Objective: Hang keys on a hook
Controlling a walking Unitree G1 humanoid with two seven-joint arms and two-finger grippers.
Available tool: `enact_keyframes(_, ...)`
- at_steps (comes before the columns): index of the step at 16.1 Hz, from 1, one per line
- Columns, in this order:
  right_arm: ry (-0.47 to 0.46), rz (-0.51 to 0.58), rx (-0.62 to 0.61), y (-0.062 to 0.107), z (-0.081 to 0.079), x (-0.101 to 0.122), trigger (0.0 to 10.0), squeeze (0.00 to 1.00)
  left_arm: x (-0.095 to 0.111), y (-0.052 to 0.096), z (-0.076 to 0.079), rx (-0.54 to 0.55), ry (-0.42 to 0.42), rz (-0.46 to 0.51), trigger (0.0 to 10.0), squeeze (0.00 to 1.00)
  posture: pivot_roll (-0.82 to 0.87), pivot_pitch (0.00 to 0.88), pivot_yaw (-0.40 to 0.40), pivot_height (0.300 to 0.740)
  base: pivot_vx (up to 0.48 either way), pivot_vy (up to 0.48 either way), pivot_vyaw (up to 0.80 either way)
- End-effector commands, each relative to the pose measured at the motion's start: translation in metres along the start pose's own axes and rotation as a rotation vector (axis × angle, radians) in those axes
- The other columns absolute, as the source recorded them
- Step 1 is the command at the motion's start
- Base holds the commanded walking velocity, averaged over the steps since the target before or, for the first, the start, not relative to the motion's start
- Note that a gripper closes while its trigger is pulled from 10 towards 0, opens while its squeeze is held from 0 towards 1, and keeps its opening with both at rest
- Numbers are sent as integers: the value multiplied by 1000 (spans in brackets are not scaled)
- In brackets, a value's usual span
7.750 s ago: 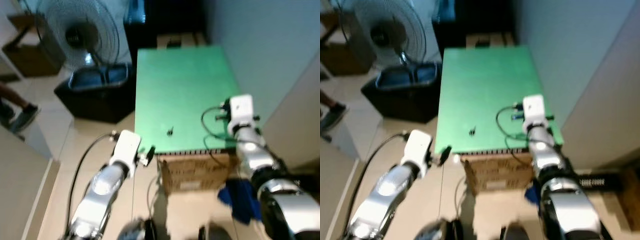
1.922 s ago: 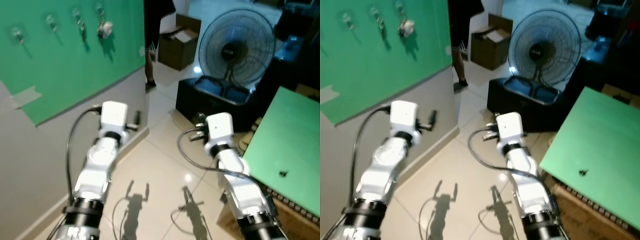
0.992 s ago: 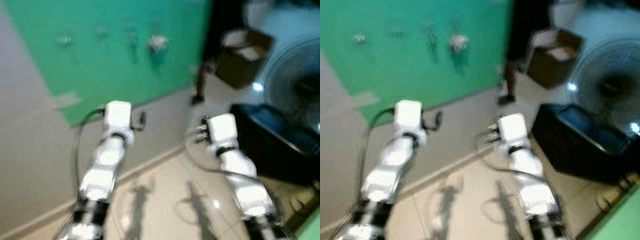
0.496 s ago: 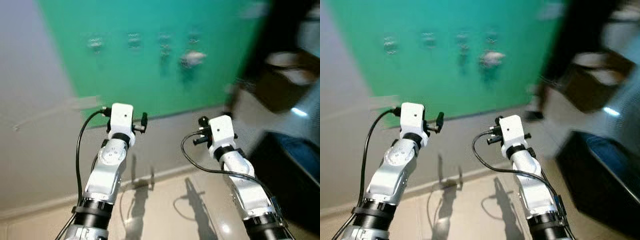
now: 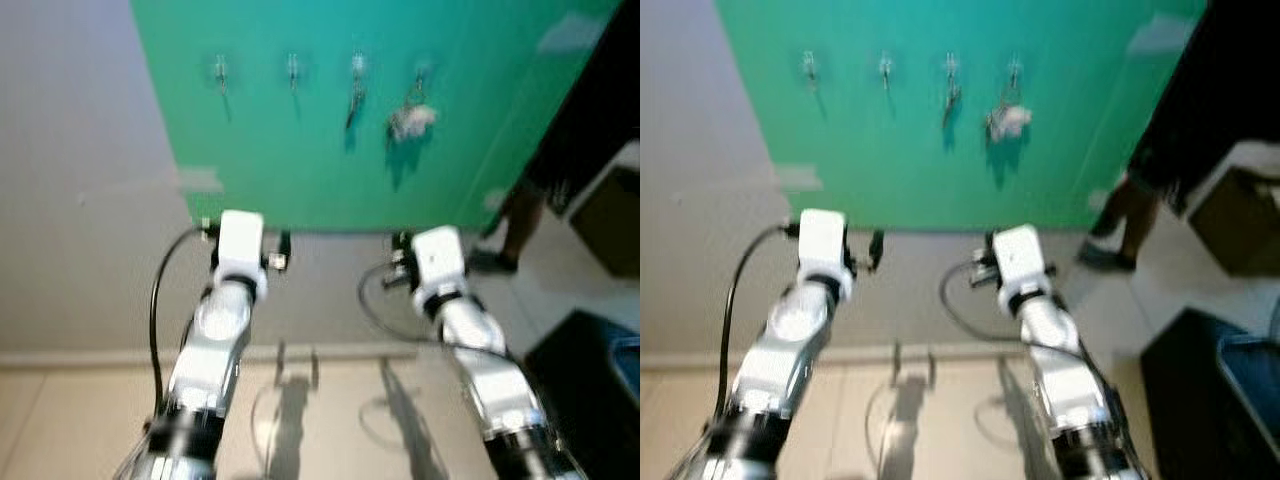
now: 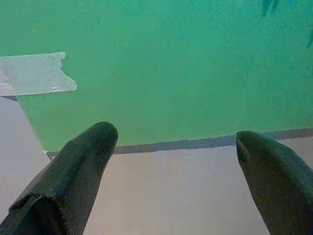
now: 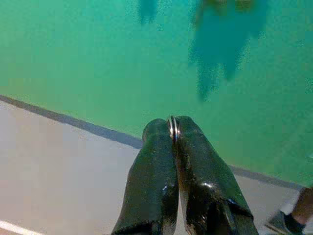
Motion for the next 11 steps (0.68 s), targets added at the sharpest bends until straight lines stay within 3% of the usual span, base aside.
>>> enact_keyframes(1,-15,7,0,-1,-1,3,0,0,5,0,-7,25,-25,19,10000,0,-16,0,-16,740,0,0,0)
enact_keyframes(7,18,-11,-4,-2,4,0,0,0,11,1,5,-25,-61,50,10000,0,-16,0,-15,740,0,0,0)
enact_keyframes(11,34,-3,-12,-3,7,2,0,0,13,1,8,-50,-63,55,10000,0,-18,0,-16,740,461,0,0)
Point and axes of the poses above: a point about 5 cm out from each wrist's last joint towards the gripper, its own y axis pointing back from the gripper into the wrist, its own x axis along the axis of the wrist's last joint, z = x × y, the point moved 5 cm from there along -y, pointing out of the wrist towards the gripper, and after that the axes turned 11 degrees about y, right-handed, at the moved point
